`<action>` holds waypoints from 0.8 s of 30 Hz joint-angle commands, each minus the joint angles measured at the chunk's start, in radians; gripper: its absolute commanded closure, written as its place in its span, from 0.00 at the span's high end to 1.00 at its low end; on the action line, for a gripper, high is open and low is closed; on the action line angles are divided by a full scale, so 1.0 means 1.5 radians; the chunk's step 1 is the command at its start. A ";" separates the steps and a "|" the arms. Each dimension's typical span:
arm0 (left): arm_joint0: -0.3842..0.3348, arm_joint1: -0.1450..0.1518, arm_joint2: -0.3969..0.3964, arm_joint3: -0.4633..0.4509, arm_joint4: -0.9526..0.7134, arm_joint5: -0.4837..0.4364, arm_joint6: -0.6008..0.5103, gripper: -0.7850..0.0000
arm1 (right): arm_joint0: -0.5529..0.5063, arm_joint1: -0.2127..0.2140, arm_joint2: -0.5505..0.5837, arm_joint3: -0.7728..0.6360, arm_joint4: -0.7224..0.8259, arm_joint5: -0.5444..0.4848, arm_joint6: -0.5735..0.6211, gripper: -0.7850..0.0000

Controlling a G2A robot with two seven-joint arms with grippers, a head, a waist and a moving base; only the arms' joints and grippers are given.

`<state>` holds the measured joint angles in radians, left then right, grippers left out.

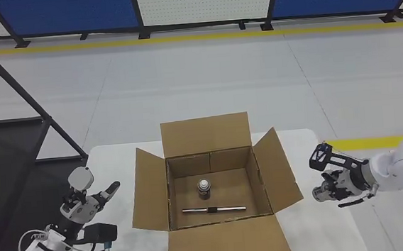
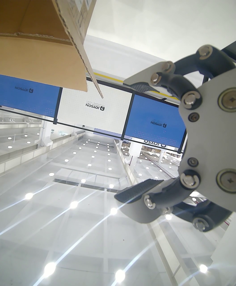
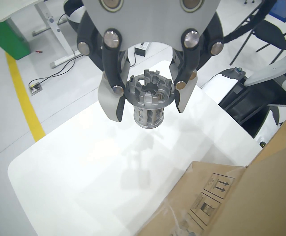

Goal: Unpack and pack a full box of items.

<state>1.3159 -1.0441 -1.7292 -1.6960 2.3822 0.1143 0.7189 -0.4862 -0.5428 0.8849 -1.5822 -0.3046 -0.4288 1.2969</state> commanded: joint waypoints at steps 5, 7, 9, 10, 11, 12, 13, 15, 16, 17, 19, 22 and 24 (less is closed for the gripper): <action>0.000 0.000 0.000 0.000 0.000 0.000 0.000 1.00 | 0.038 -0.027 -0.046 0.055 -0.013 0.060 0.031 0.00; 0.000 0.000 0.000 0.000 0.000 0.000 0.000 1.00 | 0.052 -0.040 -0.065 0.080 -0.014 0.064 0.030 0.00; 0.000 0.000 0.000 0.000 0.000 0.000 0.000 1.00 | 0.065 -0.053 -0.086 0.112 -0.014 0.072 0.028 0.00; 0.000 0.000 0.000 0.000 0.000 0.000 0.000 1.00 | 0.072 -0.060 -0.096 0.128 -0.013 0.073 0.026 0.00; 0.000 0.000 0.000 0.000 0.000 0.000 0.000 1.00 | 0.077 -0.067 -0.105 0.146 -0.011 0.073 0.021 0.00; 0.000 0.000 0.000 0.000 0.000 0.000 0.000 1.00 | 0.082 -0.074 -0.113 0.163 -0.006 0.068 0.014 0.00; 0.000 0.000 0.000 0.000 0.000 0.000 0.000 1.00 | 0.086 -0.080 -0.120 0.184 0.002 0.062 0.007 0.00; 0.000 0.000 0.000 0.000 0.000 0.000 0.000 1.00 | 0.094 -0.092 -0.131 0.222 0.014 0.052 -0.009 0.00; 0.000 0.000 0.000 0.000 0.000 0.000 0.000 1.00 | 0.097 -0.097 -0.135 0.240 0.023 0.050 -0.018 0.00; 0.000 0.000 0.000 0.000 0.000 0.000 0.000 1.00 | 0.100 -0.100 -0.137 0.250 0.026 0.050 -0.023 0.00; 0.000 0.000 0.000 0.000 0.000 0.000 0.000 1.00 | 0.100 -0.100 -0.137 0.250 0.026 0.050 -0.023 0.00; 0.000 0.000 0.000 0.000 0.000 0.000 0.000 1.00 | 0.100 -0.100 -0.137 0.250 0.026 0.050 -0.023 0.00; 0.000 0.000 0.000 0.000 0.000 0.000 0.000 1.00 | 0.100 -0.100 -0.137 0.250 0.026 0.050 -0.023 0.00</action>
<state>1.3159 -1.0441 -1.7292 -1.6960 2.3822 0.1143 0.7189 -0.3366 -0.6935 0.6794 -1.2071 -0.2650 -0.3543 1.2626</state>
